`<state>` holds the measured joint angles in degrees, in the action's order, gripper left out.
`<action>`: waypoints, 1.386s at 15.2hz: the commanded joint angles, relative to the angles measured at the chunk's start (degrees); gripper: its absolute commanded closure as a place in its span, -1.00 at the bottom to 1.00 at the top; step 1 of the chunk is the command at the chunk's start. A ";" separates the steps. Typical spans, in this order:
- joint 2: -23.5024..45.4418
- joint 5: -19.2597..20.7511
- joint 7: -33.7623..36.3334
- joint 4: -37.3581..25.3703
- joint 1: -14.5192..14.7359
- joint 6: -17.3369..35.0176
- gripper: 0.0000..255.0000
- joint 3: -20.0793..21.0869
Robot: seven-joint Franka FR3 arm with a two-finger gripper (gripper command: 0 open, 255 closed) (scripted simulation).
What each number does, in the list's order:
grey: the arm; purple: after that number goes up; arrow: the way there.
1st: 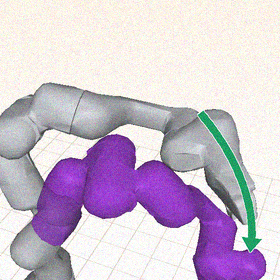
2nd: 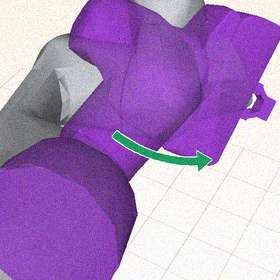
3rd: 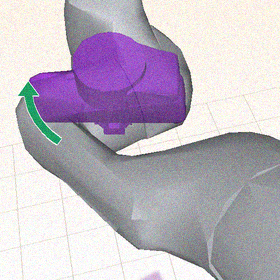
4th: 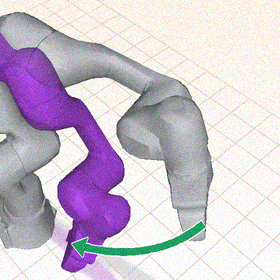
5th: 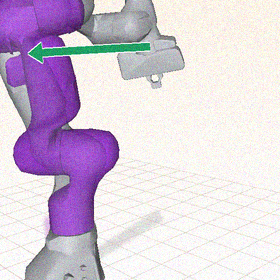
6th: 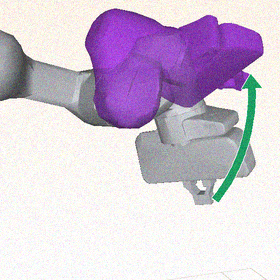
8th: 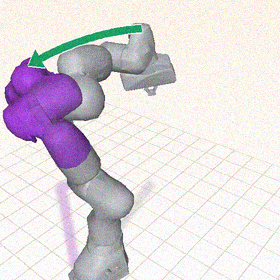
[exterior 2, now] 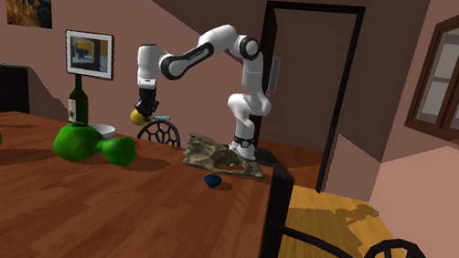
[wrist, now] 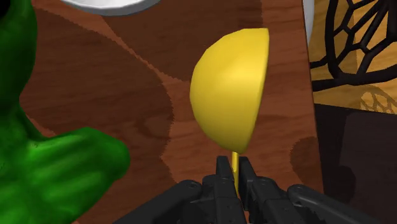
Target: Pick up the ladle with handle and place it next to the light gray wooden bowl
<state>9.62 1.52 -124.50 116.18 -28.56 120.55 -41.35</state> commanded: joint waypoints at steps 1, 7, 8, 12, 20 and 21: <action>0.43 -0.32 -2.93 -0.32 -1.73 0.27 1.00 -0.97; 4.70 -3.74 -12.80 -4.12 -8.28 0.47 1.00 -2.98; 5.61 -4.47 -14.49 -5.00 -9.53 0.40 1.00 -3.17; 9.71 -7.70 -21.16 -9.23 -15.01 -0.23 1.00 -3.45; 13.68 -10.75 -24.28 -9.11 -18.09 3.19 1.00 -2.24; 14.10 -11.07 -24.42 -8.82 -18.25 3.81 1.00 -2.03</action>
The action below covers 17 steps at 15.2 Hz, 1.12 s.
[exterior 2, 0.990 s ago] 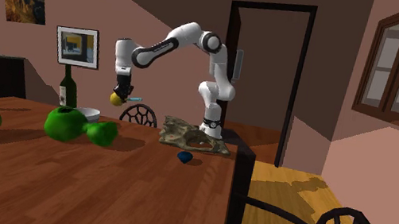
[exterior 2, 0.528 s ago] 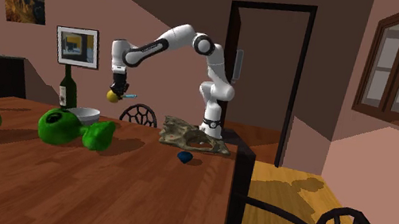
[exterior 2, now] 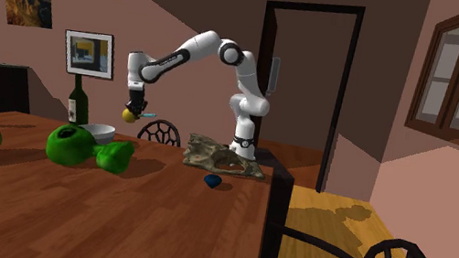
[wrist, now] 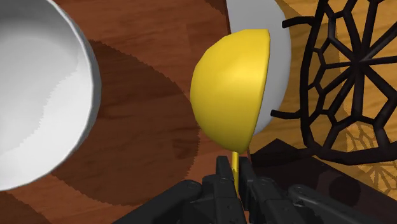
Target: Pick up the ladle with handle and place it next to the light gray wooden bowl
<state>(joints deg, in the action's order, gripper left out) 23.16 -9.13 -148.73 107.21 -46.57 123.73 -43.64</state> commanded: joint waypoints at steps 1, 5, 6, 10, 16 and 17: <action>0.99 -0.76 -0.33 0.42 -0.41 1.25 1.00 0.47; 2.77 -2.14 -0.95 1.36 -1.15 3.66 1.00 1.41; 3.23 -2.49 -1.10 1.57 -1.34 4.25 1.00 1.67; 5.15 -3.94 -1.76 2.24 -2.18 6.57 1.00 2.75; 8.20 -6.16 -2.76 2.87 -3.57 9.89 1.00 4.57; 8.72 -6.53 -2.92 2.93 -3.81 10.43 1.00 4.89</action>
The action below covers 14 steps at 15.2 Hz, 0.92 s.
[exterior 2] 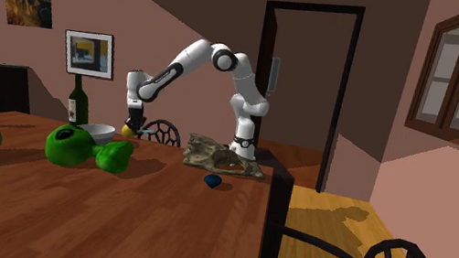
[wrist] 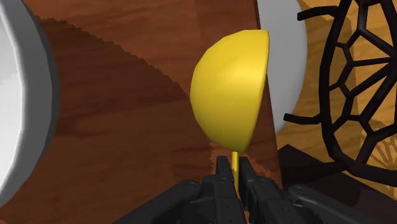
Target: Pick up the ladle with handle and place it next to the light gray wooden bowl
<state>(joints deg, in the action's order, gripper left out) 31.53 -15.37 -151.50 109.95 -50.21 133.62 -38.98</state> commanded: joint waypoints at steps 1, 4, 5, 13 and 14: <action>0.88 -0.66 -0.32 0.24 -0.42 1.07 1.00 0.56; 2.32 -1.64 -0.76 0.30 -1.10 2.46 1.00 1.45; 2.31 -1.64 -0.76 0.31 -1.10 2.46 1.00 1.45; 2.34 -1.65 -0.77 0.30 -1.12 2.48 -1.00 1.47; 2.35 -1.65 -0.76 0.29 -1.12 2.47 -1.00 1.47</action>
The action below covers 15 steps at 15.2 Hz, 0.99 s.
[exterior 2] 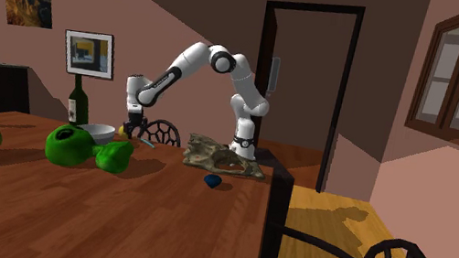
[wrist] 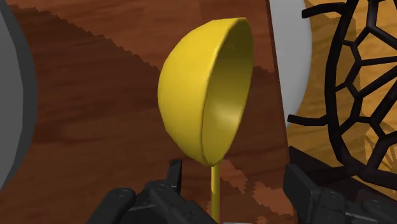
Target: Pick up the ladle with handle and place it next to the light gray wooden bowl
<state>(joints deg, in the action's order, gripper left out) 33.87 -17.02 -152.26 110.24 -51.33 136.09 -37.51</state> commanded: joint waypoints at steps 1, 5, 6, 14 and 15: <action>0.01 0.00 0.00 0.00 0.00 0.00 -1.00 0.00; -2.62 1.84 1.17 -0.25 1.56 -2.71 -1.00 -1.62; -3.88 2.75 1.75 -0.51 2.29 -4.11 -1.00 -2.38; -4.85 3.48 2.21 -0.76 2.84 -5.23 -1.00 -2.94; -4.84 3.47 2.21 -0.76 2.84 -5.22 -1.00 -2.93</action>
